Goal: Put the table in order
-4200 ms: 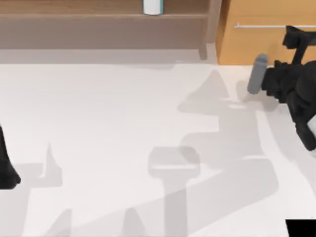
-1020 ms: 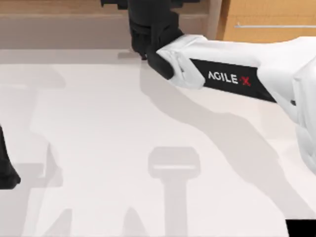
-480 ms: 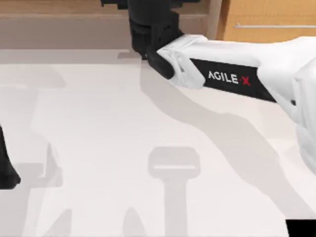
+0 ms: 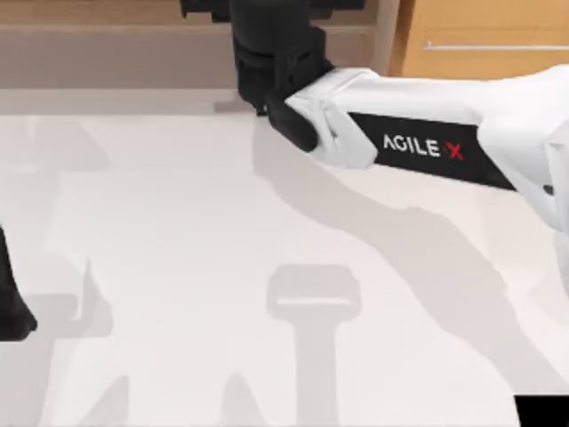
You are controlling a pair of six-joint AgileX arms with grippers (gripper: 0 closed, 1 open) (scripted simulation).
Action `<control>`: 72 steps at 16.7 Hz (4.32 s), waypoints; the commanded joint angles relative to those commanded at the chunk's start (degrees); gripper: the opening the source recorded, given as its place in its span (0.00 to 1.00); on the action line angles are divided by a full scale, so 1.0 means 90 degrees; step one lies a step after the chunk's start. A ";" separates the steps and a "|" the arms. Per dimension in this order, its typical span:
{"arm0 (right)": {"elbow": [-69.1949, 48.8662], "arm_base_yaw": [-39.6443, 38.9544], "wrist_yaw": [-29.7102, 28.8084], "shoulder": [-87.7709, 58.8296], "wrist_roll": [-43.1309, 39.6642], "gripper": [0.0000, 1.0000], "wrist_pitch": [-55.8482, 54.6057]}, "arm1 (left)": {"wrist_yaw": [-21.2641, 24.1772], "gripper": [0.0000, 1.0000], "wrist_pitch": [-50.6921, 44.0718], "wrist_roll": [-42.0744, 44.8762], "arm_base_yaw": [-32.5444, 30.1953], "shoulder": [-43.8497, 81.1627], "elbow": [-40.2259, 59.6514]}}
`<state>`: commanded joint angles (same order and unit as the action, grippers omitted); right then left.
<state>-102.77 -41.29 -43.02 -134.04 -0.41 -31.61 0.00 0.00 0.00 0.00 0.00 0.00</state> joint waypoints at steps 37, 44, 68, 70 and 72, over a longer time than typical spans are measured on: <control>0.4614 0.6248 0.4659 0.5536 0.6554 0.00 -0.1158 | 0.0000 1.00 0.0000 0.0000 0.0000 0.0000 0.0000; 0.6106 0.8795 0.5871 0.5012 0.7920 0.00 -0.0866 | 0.0000 1.00 0.0000 0.0000 0.0000 0.0000 0.0000; 0.5331 0.7800 0.7630 0.2648 0.9268 0.00 -0.0861 | 0.0000 1.00 0.0000 0.0000 0.0000 0.0000 0.0000; 0.5135 0.7727 0.7569 0.2481 0.9287 0.00 -0.0832 | 0.0000 1.00 0.0000 0.0000 0.0000 0.0000 0.0000; 0.4989 0.7684 0.7518 0.2332 0.9309 0.00 -0.0804 | 0.0000 1.00 0.0000 0.0000 0.0000 0.0000 0.0000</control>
<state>-57.87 27.87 24.64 -113.05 83.37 -38.84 0.00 0.00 0.00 0.00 0.00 0.00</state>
